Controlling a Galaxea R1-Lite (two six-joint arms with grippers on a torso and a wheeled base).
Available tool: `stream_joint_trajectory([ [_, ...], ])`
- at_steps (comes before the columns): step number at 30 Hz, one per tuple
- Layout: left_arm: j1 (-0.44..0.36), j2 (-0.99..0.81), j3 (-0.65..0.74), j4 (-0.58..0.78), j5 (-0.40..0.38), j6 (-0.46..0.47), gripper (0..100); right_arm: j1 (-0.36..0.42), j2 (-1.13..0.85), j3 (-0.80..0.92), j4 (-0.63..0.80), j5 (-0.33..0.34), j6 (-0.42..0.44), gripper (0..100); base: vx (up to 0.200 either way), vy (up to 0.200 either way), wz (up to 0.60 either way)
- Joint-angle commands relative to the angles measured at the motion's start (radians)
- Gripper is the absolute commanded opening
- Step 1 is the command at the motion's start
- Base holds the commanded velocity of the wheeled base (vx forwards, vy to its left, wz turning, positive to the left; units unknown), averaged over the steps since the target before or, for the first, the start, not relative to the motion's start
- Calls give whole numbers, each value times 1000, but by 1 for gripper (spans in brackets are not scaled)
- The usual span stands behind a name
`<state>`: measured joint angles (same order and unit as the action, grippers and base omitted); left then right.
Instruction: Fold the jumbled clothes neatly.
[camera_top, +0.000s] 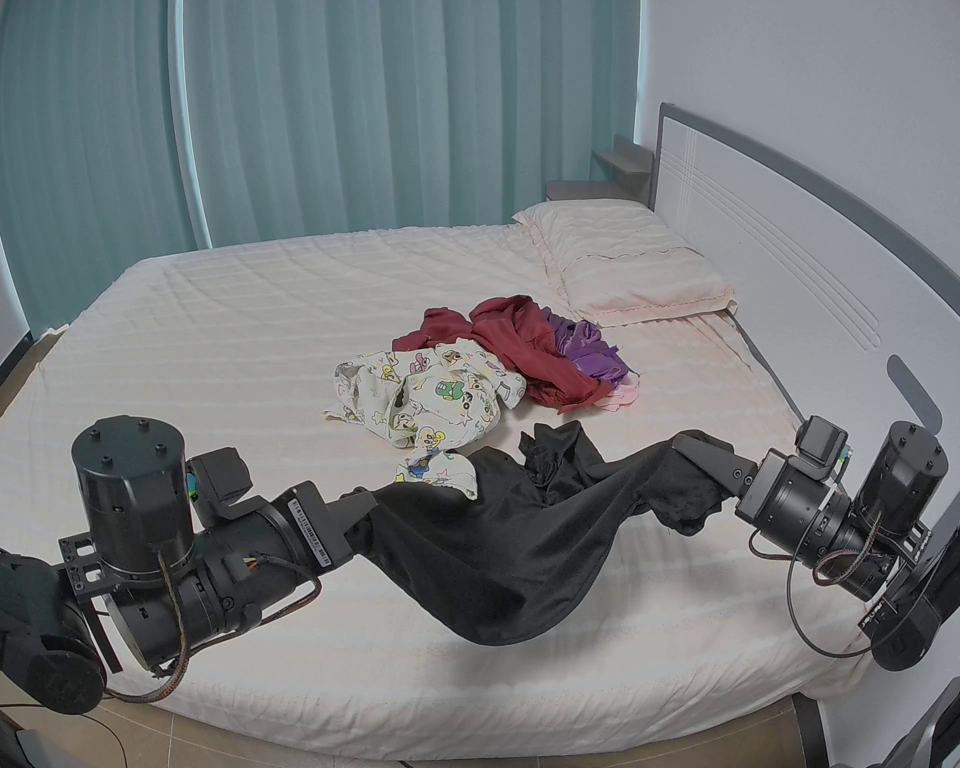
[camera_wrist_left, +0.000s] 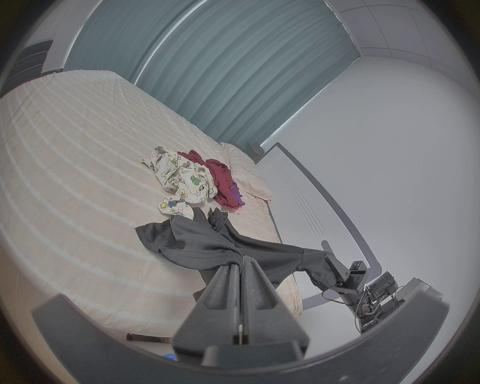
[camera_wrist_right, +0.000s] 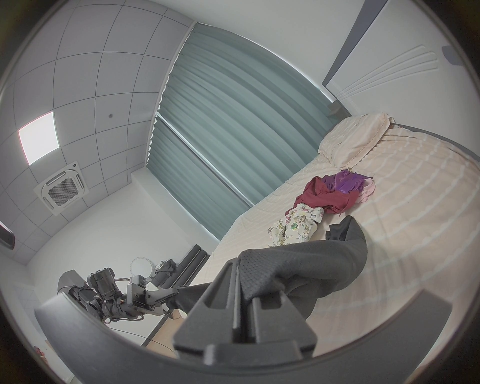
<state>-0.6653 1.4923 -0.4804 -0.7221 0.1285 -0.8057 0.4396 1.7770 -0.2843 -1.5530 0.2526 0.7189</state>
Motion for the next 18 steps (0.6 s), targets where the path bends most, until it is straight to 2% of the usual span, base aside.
stream_joint_trajectory([
  [1,7,0,2,0,0,0,0,1,-2,-6,-12,1,-1,0,0,200,0],
  [18,32,-35,9,1,0,2,0,31,-11,-44,-12,-1,-12,0,0,200,0],
])
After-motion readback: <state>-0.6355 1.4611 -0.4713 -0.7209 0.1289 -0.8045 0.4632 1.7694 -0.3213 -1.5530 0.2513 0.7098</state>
